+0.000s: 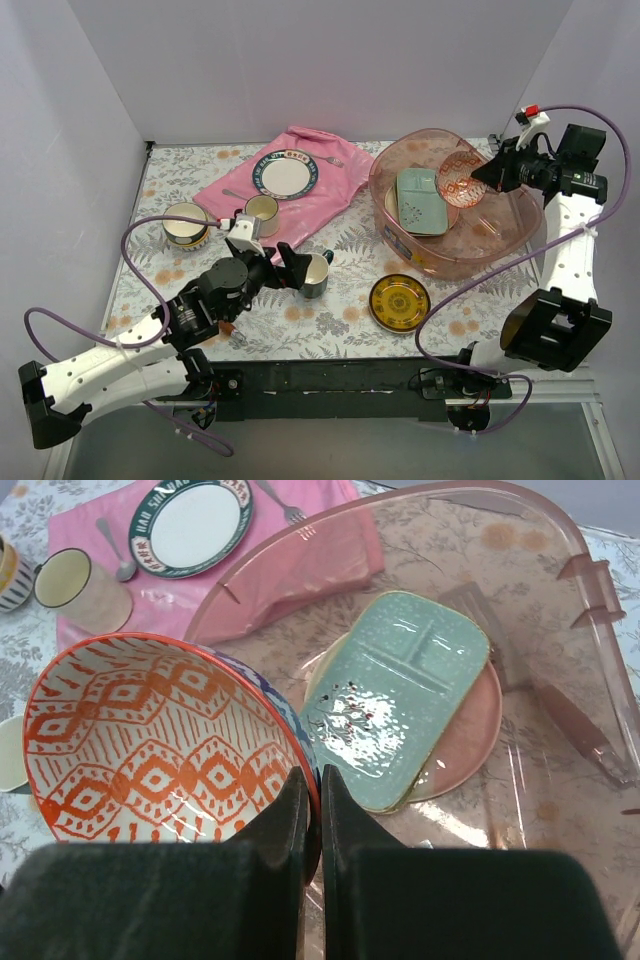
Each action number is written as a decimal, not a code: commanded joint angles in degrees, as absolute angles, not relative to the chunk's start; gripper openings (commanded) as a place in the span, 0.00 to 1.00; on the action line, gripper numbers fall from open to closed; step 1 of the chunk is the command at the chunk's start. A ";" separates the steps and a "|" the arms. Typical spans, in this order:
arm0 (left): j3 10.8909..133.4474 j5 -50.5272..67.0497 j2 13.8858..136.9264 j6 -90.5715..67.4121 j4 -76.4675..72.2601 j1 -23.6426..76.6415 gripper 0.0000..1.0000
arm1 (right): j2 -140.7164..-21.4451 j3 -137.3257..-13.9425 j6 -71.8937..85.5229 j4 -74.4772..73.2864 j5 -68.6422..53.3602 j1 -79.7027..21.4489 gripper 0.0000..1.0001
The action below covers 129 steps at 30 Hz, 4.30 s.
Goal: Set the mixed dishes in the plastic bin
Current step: Place the bowl in the plastic bin, then pick up the bowl from the center of the board.
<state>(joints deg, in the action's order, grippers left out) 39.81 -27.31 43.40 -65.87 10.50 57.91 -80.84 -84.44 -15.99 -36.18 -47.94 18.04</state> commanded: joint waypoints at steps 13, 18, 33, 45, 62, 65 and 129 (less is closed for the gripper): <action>40.08 -32.34 45.96 -61.08 12.30 57.66 0.98 | -89.11 -89.74 -15.21 -33.66 -41.14 19.25 0.01; 37.97 -31.55 45.18 -62.67 12.75 57.57 0.98 | -92.37 -89.56 -16.26 -34.01 -38.15 19.25 0.01; 34.46 -31.11 42.80 -63.63 11.69 57.30 0.98 | -105.81 -95.80 -21.44 -41.12 -32.61 15.82 0.01; 34.72 -30.85 42.89 -66.53 13.62 56.34 0.98 | -113.81 -101.86 -21.27 -42.80 -31.38 11.87 0.01; 34.01 -30.67 41.14 -69.61 15.55 54.05 0.98 | -119.44 -104.41 -21.62 -44.21 -30.24 8.26 0.06; 33.66 -30.59 40.70 -70.48 15.73 53.79 0.98 | -119.79 -104.59 -21.45 -44.21 -29.80 7.82 0.08; 46.50 -13.27 43.42 -71.37 24.44 28.30 0.98 | -54.23 -42.45 -22.41 -8.96 -78.57 10.55 0.98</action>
